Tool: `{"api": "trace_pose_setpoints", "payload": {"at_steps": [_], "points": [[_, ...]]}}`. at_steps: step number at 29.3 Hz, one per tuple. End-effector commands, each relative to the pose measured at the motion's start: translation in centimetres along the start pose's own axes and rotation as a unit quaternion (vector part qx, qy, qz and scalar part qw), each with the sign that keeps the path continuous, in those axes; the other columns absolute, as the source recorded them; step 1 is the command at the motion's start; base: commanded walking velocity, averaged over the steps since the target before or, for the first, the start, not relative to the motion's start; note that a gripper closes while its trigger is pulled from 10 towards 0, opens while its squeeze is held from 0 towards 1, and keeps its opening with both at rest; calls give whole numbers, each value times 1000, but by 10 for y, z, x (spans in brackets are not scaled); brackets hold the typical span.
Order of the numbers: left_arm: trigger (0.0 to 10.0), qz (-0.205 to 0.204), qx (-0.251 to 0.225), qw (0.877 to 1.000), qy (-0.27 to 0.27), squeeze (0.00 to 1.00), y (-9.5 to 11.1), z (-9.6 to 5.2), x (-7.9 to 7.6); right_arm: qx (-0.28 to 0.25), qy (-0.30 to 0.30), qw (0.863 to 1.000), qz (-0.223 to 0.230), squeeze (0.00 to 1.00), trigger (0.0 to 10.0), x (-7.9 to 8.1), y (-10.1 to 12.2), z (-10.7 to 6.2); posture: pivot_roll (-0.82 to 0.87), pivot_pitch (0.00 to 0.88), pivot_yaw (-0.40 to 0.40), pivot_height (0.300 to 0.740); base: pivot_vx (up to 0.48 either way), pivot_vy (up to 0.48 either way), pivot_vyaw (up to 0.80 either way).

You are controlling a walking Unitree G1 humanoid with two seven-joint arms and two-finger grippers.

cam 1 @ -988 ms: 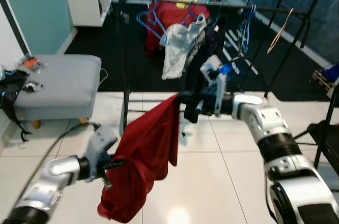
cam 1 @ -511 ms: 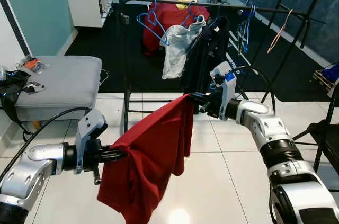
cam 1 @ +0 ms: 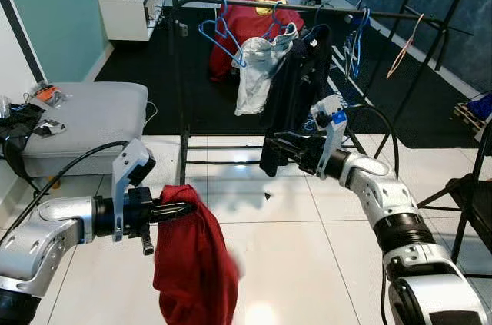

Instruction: Hang hanger

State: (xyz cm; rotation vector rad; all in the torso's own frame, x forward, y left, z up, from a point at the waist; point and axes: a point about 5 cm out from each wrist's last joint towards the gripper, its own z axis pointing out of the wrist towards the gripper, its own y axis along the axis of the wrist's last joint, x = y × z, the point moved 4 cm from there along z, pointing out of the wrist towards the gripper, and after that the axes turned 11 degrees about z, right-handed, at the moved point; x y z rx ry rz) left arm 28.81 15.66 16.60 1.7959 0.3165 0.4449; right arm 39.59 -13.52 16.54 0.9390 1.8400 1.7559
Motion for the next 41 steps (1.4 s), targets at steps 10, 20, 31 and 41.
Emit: {"api": "trace_pose_setpoints", "payload": {"at_steps": [10,20,31,41], "points": [[0,-143,-22,942,304,0,4,8,72,-25,60,996,-68,0,10000,43,-29,3,-76,3,-61,740,0,0,0],[0,-184,-111,923,318,0,50,19,88,-37,131,989,-61,584,10000,74,-57,11,-69,19,-66,740,0,0,0],[0,-212,-140,916,310,0,83,25,92,-21,41,991,-125,0,10000,59,-73,18,-65,22,-51,740,0,0,0],[0,-187,-158,936,254,0,110,36,79,-2,85,991,-103,0,10000,71,-82,26,-55,24,-57,740,0,0,0]]}}
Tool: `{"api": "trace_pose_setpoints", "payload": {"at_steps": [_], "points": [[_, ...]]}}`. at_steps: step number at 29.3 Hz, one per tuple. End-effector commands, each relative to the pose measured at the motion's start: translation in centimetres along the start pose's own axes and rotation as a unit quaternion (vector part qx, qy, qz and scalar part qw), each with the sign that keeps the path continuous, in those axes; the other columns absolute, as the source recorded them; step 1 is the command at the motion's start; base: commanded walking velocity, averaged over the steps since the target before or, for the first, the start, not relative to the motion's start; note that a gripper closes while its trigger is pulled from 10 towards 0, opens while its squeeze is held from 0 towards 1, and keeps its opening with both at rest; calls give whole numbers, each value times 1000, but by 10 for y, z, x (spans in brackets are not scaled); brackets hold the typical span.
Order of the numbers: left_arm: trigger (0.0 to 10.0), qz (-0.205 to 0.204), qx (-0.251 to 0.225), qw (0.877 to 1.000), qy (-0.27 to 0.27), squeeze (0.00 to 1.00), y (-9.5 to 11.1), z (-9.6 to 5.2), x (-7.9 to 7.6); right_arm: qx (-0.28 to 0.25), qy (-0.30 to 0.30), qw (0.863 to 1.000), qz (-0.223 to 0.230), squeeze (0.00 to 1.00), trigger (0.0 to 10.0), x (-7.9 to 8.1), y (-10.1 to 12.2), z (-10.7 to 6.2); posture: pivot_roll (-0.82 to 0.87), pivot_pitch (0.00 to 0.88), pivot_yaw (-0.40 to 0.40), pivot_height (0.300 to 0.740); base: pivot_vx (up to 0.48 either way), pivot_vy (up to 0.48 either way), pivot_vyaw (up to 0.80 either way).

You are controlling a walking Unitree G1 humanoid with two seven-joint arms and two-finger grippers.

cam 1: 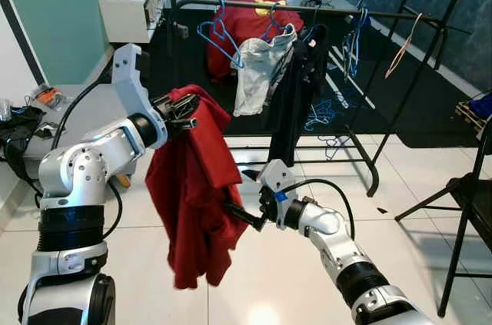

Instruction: Hang hanger

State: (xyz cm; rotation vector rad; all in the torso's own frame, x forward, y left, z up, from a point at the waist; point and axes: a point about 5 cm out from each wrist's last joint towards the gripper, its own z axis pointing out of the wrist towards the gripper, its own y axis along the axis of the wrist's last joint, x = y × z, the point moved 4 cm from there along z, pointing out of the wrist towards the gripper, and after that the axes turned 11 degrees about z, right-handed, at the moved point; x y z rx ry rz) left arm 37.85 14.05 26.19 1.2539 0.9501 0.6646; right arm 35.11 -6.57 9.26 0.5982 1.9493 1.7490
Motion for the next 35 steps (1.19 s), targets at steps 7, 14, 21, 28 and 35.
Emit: {"api": "trace_pose_setpoints", "payload": {"at_steps": [7,14,21,28,35], "points": [[0,14,-36,995,-97,0,27,-3,-37,17,-9,1000,11,0,10000,-14,1,0,-44,27,-64,740,0,0,0],[0,11,-50,990,-131,0,42,-5,-50,21,-59,998,-16,0,10000,-35,10,-3,-45,28,-61,740,0,0,0],[0,-2,-60,986,-153,0,54,-4,-57,29,-66,997,-21,0,10000,-37,9,1,-40,34,-62,740,0,0,0],[0,-3,-68,983,-169,0,62,-3,-66,36,-7,999,2,0,10000,-16,6,16,-23,35,-74,740,0,0,0],[0,4,-68,983,-173,0,65,-3,-70,23,43,998,26,0,3804,2,8,26,-15,35,-80,740,0,0,0]]}}
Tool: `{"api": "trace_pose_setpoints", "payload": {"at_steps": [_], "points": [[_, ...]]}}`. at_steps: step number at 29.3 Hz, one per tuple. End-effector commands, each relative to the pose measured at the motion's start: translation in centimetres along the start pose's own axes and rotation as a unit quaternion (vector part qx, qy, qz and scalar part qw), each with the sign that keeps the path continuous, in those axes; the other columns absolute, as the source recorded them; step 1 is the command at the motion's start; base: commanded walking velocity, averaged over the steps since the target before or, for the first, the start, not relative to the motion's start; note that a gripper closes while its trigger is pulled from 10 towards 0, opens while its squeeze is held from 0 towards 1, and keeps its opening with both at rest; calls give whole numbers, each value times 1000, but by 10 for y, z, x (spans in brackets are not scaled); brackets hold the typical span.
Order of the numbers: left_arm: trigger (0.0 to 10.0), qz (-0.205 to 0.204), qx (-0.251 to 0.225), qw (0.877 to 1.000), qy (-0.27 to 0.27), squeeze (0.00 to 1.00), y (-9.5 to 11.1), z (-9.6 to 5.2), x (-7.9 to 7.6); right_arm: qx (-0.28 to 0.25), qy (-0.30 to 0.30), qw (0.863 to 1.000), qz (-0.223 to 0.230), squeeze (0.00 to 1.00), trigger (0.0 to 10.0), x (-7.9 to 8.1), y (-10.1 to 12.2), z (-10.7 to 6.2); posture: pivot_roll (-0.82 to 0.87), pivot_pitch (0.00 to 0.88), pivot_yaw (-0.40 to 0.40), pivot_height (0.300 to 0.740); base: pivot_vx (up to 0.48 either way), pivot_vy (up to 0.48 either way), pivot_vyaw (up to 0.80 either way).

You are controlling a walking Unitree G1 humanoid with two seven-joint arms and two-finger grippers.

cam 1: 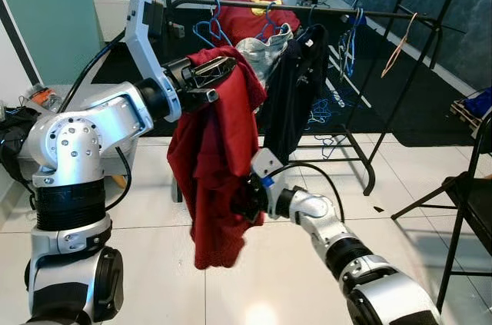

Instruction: Hang hanger

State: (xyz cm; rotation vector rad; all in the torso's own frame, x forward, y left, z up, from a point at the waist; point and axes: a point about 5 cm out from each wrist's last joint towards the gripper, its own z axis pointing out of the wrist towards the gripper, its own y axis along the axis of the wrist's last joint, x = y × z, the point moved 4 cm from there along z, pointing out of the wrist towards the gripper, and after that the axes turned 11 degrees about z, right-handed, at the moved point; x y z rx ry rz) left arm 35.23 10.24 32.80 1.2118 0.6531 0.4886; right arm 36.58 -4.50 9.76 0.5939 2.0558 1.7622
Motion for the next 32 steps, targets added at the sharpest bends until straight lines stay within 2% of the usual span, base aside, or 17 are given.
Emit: {"api": "trace_pose_setpoints", "payload": {"at_steps": [1,3,4,15,18,19,21,22,24,25,27,28,29,30,31,32], "points": [[0,14,-7,1000,-15,0,8,3,-9,-7,11,1000,13,0,941,4,0,2,-16,33,-79,740,0,0,0],[0,14,-7,1000,-15,0,8,3,-9,-7,11,1000,13,0,941,4,0,2,-16,33,-79,740,0,0,0],[0,17,-2,1000,-11,0,5,3,-8,-8,11,1000,16,0,0,5,-1,2,-18,33,-78,740,0,0,0],[0,24,10,1000,14,0,-4,-2,0,-15,-1,1000,19,0,0,0,-5,-6,-24,29,-89,740,0,0,0],[0,24,13,999,38,0,-8,-7,9,-29,-9,999,26,0,0,-5,-4,-13,-29,27,-88,740,0,0,0],[0,26,17,998,59,0,-11,-11,18,-37,-12,999,31,0,0,-8,-3,-17,-28,29,-86,740,0,0,0],[0,26,17,998,59,0,-11,-11,18,-37,-12,999,31,0,0,-8,-3,-17,-28,29,-86,740,0,0,0],[0,29,27,994,99,0,-17,-17,34,-45,1,998,44,0,0,-9,-3,-23,-28,29,-86,740,0,0,0],[0,29,27,994,99,0,-17,-17,34,-45,1,998,44,0,0,-9,-3,-23,-28,29,-86,740,0,0,0],[0,52,53,983,167,0,-30,-31,63,-47,28,997,56,0,0,-10,-2,-34,-39,36,-78,740,0,0,0],[0,52,53,983,167,0,-30,-31,63,-47,28,997,56,0,0,-10,-2,-34,-39,36,-78,740,0,0,0],[0,74,80,969,223,0,-41,-49,88,-48,40,996,60,0,0,-18,3,-51,-50,43,-71,740,0,0,0],[0,98,107,954,260,0,-50,-65,106,-47,44,996,59,0,0,-26,8,-67,-50,43,-71,740,0,0,0],[0,98,107,954,260,0,-50,-65,106,-47,44,996,59,0,0,-26,8,-67,-50,43,-71,740,0,0,0],[0,127,137,940,286,0,-57,-79,119,-42,39,997,50,0,0,-37,16,-82,-58,46,-66,740,0,0,0],[0,144,154,932,296,0,-61,-86,125,-39,32,998,43,0,0,-44,21,-91,-58,46,-66,740,0,0,0]]}}
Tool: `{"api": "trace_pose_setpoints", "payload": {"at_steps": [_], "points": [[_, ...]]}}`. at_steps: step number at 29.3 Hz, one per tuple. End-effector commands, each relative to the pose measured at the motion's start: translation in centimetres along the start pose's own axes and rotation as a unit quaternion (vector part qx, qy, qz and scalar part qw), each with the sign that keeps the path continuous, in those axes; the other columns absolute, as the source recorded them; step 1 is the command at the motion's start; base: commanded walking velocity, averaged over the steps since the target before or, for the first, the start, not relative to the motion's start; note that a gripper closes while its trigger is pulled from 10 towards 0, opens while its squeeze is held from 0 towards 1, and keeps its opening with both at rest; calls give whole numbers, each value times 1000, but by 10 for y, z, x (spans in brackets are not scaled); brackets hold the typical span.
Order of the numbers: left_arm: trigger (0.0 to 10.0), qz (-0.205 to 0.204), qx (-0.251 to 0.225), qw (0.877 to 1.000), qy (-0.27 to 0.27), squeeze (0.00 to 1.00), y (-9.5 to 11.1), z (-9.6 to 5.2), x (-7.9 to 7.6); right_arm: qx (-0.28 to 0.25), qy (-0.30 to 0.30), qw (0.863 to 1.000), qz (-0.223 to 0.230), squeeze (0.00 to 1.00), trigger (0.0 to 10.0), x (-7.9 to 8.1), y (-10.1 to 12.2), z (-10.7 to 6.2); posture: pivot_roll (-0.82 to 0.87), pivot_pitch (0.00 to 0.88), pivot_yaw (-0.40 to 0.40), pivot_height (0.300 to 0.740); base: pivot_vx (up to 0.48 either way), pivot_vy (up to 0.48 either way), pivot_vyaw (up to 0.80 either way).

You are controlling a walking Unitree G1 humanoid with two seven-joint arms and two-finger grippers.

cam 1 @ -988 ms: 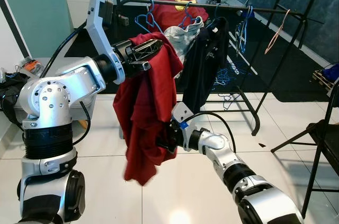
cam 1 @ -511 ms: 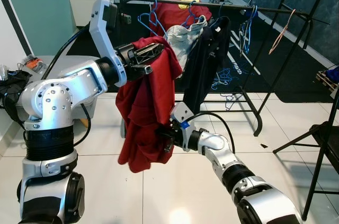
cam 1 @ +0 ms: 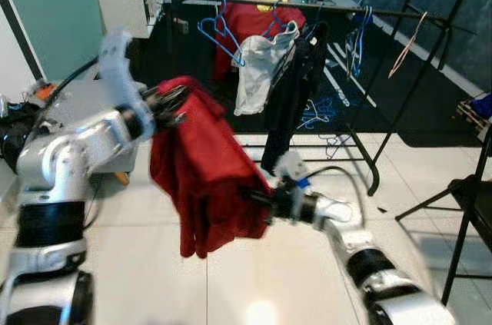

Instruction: Hang hanger

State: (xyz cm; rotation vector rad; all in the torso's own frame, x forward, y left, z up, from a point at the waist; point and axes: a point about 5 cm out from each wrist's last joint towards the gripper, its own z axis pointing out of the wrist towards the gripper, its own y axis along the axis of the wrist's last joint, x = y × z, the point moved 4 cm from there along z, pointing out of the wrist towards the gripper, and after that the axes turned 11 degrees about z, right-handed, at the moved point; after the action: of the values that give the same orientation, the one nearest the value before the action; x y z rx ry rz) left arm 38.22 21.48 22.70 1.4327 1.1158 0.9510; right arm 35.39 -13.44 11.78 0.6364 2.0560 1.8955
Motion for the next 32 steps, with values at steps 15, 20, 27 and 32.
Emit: {"api": "trace_pose_setpoints", "payload": {"at_steps": [15,20,27,32], "points": [[0,109,30,993,-33,0,-17,-12,1,-102,-141,983,-55,0,0,-50,68,-33,-60,53,-70,740,0,0,0],[0,131,36,988,-75,0,-24,-17,-5,-120,-138,982,-48,0,0,-49,79,-37,-60,53,-70,740,0,0,0],[0,136,26,983,-122,0,-25,-22,-19,-135,-127,982,-35,0,0,-47,89,-39,-65,53,-73,740,0,0,0],[0,139,24,981,-134,0,-26,-23,-25,-142,-117,982,-30,0,0,-47,93,-33,-66,52,-72,740,0,0,0]]}}
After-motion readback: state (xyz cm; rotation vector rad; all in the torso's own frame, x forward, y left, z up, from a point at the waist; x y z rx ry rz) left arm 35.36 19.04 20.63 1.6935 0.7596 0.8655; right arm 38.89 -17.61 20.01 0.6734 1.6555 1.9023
